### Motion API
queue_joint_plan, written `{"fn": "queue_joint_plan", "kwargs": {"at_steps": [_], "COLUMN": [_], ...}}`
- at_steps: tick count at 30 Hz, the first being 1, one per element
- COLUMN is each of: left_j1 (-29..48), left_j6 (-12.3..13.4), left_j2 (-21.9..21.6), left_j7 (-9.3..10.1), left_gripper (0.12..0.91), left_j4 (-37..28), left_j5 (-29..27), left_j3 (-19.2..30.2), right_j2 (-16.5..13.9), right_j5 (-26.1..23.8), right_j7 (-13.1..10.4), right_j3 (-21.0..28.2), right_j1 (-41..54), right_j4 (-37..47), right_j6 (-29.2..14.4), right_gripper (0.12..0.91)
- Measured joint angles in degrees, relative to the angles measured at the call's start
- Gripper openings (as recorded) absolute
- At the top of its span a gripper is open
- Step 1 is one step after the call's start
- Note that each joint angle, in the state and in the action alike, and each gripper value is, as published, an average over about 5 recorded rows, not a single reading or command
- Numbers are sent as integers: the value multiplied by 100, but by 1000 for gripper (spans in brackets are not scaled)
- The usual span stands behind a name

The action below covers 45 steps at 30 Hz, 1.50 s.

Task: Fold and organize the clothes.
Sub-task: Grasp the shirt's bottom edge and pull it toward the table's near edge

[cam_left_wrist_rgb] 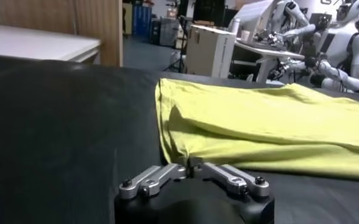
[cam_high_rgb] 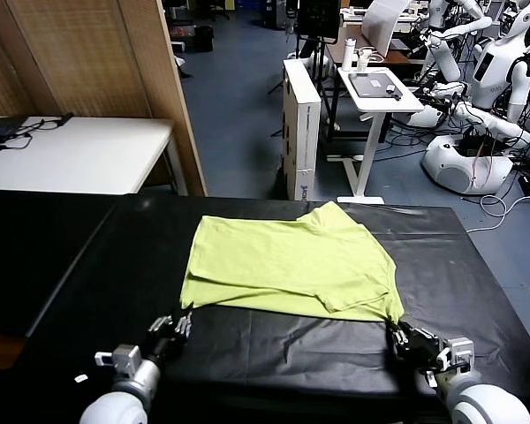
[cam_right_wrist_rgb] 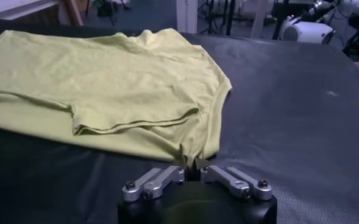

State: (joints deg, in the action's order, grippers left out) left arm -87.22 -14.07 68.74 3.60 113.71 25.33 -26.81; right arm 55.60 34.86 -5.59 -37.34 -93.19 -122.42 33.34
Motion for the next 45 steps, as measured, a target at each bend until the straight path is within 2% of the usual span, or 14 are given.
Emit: {"fn": "queue_joint_plan", "kwargs": {"at_steps": [11, 19, 27, 35, 38, 43, 45], "left_j1": [-246, -795, -1450, -1982, -2094, -2130, -2142], "left_j6": [-40, -81, -105, -25, -18, -133, -228], "left_j2": [-381, -435, -395, -442, -454, -431, -411], "left_j7": [95, 99, 102, 42, 41, 102, 164], "left_gripper": [145, 145, 145, 145, 145, 147, 180], "left_j4": [274, 636, 988, 1142, 1185, 1260, 1297], "left_j5": [42, -147, -185, -152, -129, -96, -51], "left_j3": [-280, -429, -600, -885, -969, -1006, -1010], "right_j2": [-519, -975, -1036, -1043, -1022, -1021, -1057], "right_j5": [575, 739, 640, 520, 495, 491, 517], "right_j7": [-201, -364, -401, -399, -409, -416, -434], "right_j3": [-280, -508, -643, -597, -580, -634, -701], "right_j1": [-308, -816, -1386, -1742, -1790, -1899, -1982], "right_j4": [-454, -885, -1218, -1354, -1372, -1465, -1532], "right_j6": [698, 881, 885, 885, 885, 885, 886], "right_gripper": [140, 140, 140, 147, 239, 546, 679]}}
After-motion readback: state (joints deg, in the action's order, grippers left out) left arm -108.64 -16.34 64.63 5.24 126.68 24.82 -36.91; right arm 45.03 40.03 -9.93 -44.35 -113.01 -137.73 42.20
